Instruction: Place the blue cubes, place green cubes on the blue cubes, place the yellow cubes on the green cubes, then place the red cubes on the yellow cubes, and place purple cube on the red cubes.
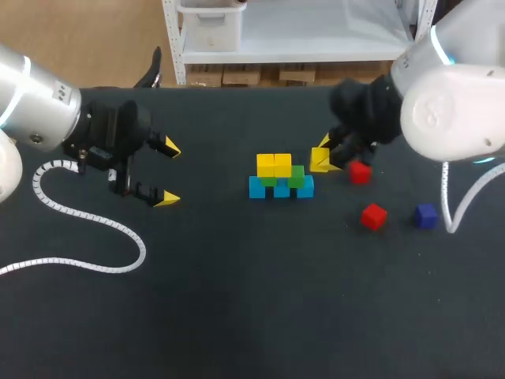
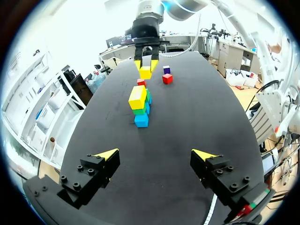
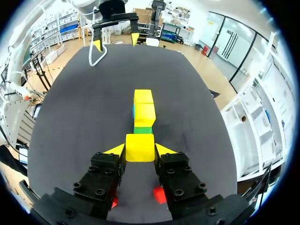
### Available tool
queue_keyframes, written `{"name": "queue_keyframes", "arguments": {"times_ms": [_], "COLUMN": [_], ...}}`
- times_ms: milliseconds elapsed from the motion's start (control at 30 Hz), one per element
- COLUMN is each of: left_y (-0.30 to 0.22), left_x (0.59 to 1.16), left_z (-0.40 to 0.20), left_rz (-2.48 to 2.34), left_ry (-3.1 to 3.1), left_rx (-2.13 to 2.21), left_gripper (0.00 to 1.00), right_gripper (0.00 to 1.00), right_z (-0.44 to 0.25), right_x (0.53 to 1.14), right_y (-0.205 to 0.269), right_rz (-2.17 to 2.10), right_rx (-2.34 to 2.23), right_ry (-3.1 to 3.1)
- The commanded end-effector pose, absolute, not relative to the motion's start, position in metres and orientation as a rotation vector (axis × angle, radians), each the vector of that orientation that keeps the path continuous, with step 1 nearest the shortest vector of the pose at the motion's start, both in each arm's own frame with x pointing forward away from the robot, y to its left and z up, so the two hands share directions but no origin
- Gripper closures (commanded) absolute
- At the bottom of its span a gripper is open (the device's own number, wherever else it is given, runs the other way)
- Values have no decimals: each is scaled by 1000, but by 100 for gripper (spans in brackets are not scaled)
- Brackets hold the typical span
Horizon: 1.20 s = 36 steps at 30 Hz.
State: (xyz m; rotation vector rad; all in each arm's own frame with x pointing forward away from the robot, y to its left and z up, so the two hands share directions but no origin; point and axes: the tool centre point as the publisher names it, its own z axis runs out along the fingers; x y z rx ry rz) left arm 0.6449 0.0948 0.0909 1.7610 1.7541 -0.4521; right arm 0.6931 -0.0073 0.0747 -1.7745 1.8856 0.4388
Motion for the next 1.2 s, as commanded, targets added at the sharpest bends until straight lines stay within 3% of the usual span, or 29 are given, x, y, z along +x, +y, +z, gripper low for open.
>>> {"name": "queue_keyframes", "arguments": {"times_ms": [33, 1200], "left_y": [96, 96], "left_x": [645, 645], "left_z": [90, 90], "left_rz": [-453, -453], "left_ry": [1749, 1749], "left_rx": [1760, 1760], "left_gripper": [0, 0], "right_gripper": [100, 100], "right_z": [67, 62], "right_x": [704, 709], "right_y": [2, 17], "right_rz": [463, 446], "right_rx": [-1784, -1821], "right_ry": [1887, 1900]}}
